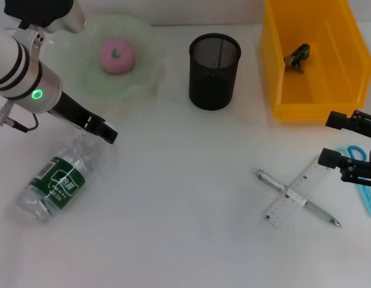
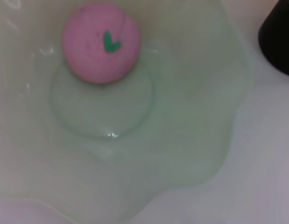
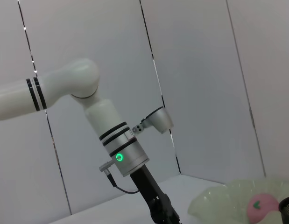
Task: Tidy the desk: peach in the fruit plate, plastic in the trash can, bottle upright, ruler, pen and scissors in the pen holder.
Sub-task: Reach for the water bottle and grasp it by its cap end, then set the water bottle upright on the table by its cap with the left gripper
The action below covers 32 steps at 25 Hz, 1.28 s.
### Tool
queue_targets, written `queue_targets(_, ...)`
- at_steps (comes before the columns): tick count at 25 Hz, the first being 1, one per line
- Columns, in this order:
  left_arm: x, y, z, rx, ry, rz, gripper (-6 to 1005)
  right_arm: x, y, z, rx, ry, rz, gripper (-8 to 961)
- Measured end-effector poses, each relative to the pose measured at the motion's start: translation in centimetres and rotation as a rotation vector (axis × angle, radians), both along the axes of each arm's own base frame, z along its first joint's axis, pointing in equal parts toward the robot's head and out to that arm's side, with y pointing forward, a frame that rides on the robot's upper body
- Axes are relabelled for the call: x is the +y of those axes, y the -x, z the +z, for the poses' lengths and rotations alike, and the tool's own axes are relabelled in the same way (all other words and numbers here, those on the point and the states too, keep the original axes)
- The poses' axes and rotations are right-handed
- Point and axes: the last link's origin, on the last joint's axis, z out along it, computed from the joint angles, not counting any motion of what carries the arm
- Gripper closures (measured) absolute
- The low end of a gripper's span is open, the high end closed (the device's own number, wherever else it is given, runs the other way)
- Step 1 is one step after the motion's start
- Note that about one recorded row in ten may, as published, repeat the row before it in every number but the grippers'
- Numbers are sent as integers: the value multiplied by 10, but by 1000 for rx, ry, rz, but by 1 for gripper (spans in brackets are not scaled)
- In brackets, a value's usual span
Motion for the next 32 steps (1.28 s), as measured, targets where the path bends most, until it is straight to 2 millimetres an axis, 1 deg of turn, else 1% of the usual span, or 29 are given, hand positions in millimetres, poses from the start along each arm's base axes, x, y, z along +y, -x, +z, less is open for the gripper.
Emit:
queue_targets(5, 0, 3, -3, 4, -2, -3, 170, 1, -1, -1, -4, -2, -7, 156)
queue_targets(11, 0, 2, -9, 18, 3, -32, 235, 3, -2, -1, -3, -6, -17, 157)
queue_targets(16, -1, 4, -11, 13, 9, -31, 289, 2, -3, -1, -3, -6, -22, 158)
queue_targets(21, -3, 4, -12, 18, 18, -34, 457, 2, -3, 0, -2, -6, -22, 159)
queue_targets(25, -3, 3, -11, 17, 18, -42, 565, 2, -3, -1, -1, -5, -24, 159)
queue_targets(26, -3, 3, -11, 17, 18, -42, 565, 2, -3, -1, 0, -5, -25, 159)
queue_targets(30, -11, -6, 1, -84, 24, -92, 565, 2, -3, -1, 1, -5, -26, 160)
queue_targets(32, -15, -10, 12, -159, 18, -123, 565, 2, -3, -1, 3, -8, -27, 160)
